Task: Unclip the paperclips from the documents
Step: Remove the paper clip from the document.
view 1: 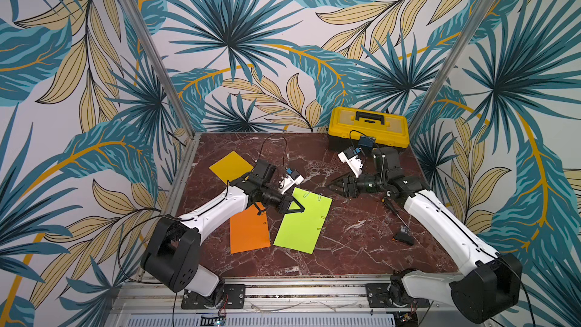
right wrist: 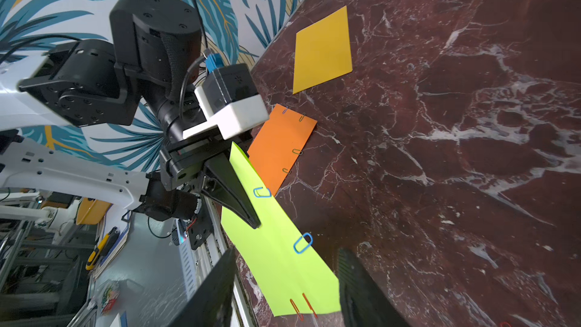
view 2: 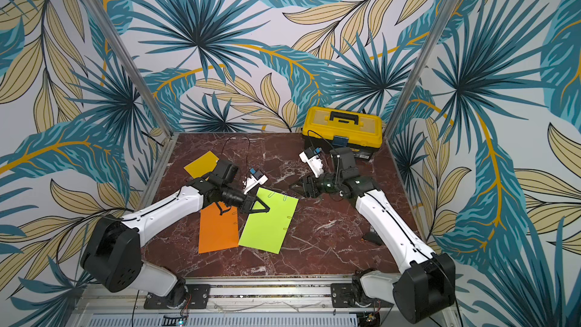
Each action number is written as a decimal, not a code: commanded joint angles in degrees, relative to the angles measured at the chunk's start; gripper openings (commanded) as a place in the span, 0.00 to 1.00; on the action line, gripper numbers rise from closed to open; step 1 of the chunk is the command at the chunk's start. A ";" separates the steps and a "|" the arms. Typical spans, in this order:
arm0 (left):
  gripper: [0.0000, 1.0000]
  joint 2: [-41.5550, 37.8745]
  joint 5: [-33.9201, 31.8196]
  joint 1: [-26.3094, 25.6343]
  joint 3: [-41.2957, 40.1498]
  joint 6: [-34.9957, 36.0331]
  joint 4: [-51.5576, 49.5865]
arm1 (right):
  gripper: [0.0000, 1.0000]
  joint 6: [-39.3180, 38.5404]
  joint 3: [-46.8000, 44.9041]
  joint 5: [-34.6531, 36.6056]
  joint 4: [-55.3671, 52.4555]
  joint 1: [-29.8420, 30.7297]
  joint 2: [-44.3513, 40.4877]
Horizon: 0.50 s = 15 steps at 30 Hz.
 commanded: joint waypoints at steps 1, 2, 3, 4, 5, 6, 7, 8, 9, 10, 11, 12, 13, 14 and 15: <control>0.00 -1.69 -0.43 -0.27 2.15 4.69 -4.91 | 0.53 -3.13 1.33 -4.06 1.48 0.78 2.18; 0.00 -1.53 -0.42 -0.21 2.60 5.27 -5.47 | 0.53 -3.45 1.61 -4.68 1.52 0.86 2.89; 0.00 -1.40 -0.41 -0.27 3.22 5.93 -6.23 | 0.53 -3.66 1.85 -5.05 1.50 1.11 3.61; 0.00 -1.19 -0.42 -0.22 3.83 6.49 -6.76 | 0.52 -4.08 2.07 -5.59 1.53 1.44 4.34; 0.00 -1.05 -0.57 -0.20 4.16 6.90 -7.01 | 0.52 -4.37 2.16 -5.58 1.52 1.67 4.63; 0.00 -1.01 -0.49 -0.25 4.48 7.37 -7.02 | 0.52 -4.80 2.14 -5.72 1.63 2.07 4.91; 0.00 -0.93 -0.61 -0.25 4.70 7.75 -6.98 | 0.52 -5.48 2.19 -5.81 1.61 2.38 5.09; 0.00 -0.92 -0.83 -0.22 4.98 8.10 -7.02 | 0.52 -5.88 2.11 -5.86 1.66 2.66 5.23; 0.00 -0.96 -0.84 -0.20 5.24 8.64 -7.00 | 0.52 -6.38 2.35 -5.90 1.52 2.94 5.42; 0.00 -0.88 -0.97 -0.25 5.42 9.23 -6.98 | 0.52 -6.92 2.58 -6.02 1.43 3.18 5.65; 0.00 -0.86 -0.94 -0.23 5.52 9.76 -7.02 | 0.52 -7.19 2.78 -6.11 1.37 3.28 5.87; 0.00 -0.74 -0.93 -0.23 5.70 10.29 -7.02 | 0.51 -7.61 3.02 -6.24 1.43 3.54 6.23; 0.00 -0.79 -0.95 -0.21 5.86 10.86 -7.02 | 0.51 -8.24 3.36 -6.44 1.17 3.78 6.57; 0.00 -0.79 -0.95 -0.27 6.01 11.30 -7.02 | 0.51 -8.63 3.55 -6.54 1.03 4.01 6.81; 0.00 -0.75 -0.84 -0.27 6.21 11.75 -6.98 | 0.50 -9.28 3.80 -6.79 0.82 4.28 6.94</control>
